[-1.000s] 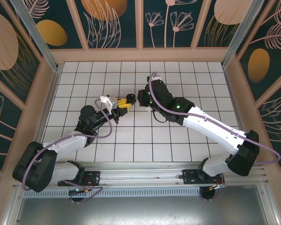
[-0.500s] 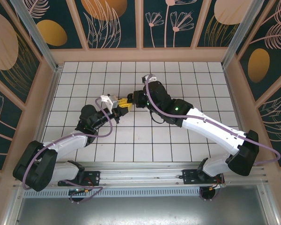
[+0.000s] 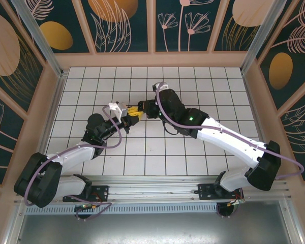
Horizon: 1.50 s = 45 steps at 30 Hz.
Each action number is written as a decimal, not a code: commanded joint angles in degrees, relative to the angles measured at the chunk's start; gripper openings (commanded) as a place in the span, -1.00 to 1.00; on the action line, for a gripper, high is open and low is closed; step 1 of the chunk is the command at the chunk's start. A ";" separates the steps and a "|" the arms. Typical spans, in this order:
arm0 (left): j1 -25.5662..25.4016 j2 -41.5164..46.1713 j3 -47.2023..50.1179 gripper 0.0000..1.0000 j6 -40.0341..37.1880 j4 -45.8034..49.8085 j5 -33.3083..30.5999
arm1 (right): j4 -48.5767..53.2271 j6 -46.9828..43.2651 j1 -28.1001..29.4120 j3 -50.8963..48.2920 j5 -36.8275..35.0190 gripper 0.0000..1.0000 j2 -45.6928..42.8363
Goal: Insert wireless bluetooth earbuds into charging case
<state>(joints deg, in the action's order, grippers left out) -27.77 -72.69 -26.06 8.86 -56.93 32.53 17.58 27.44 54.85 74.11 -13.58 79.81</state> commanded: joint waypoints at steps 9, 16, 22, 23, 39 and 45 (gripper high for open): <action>-0.36 0.88 -1.95 -1.00 1.84 -3.42 2.13 | -2.82 -1.49 -0.25 -1.86 1.46 -0.64 0.13; -0.35 1.23 -1.88 -1.00 1.99 -3.72 2.11 | -3.02 -1.78 -0.69 -2.21 2.88 -0.64 0.43; -0.36 1.41 -1.94 -1.00 3.27 -5.42 2.45 | -3.14 -2.30 -0.74 -3.44 5.94 -0.63 0.84; -0.31 1.36 -1.97 -1.00 3.66 -5.87 2.46 | -2.87 -2.30 -0.79 -3.52 6.02 -0.62 0.94; -0.36 1.49 -2.46 -1.00 5.38 -6.88 2.86 | -1.34 -2.48 -0.89 -2.01 6.19 -0.24 1.19; -0.35 1.27 -2.45 -1.00 5.19 -6.57 3.04 | -0.43 -2.67 -1.07 0.70 5.68 -0.09 -0.34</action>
<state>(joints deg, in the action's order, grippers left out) -27.75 -72.53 -26.59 13.63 -58.35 33.80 16.08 25.74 53.32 72.44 -10.24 79.88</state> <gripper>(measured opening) 0.126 0.450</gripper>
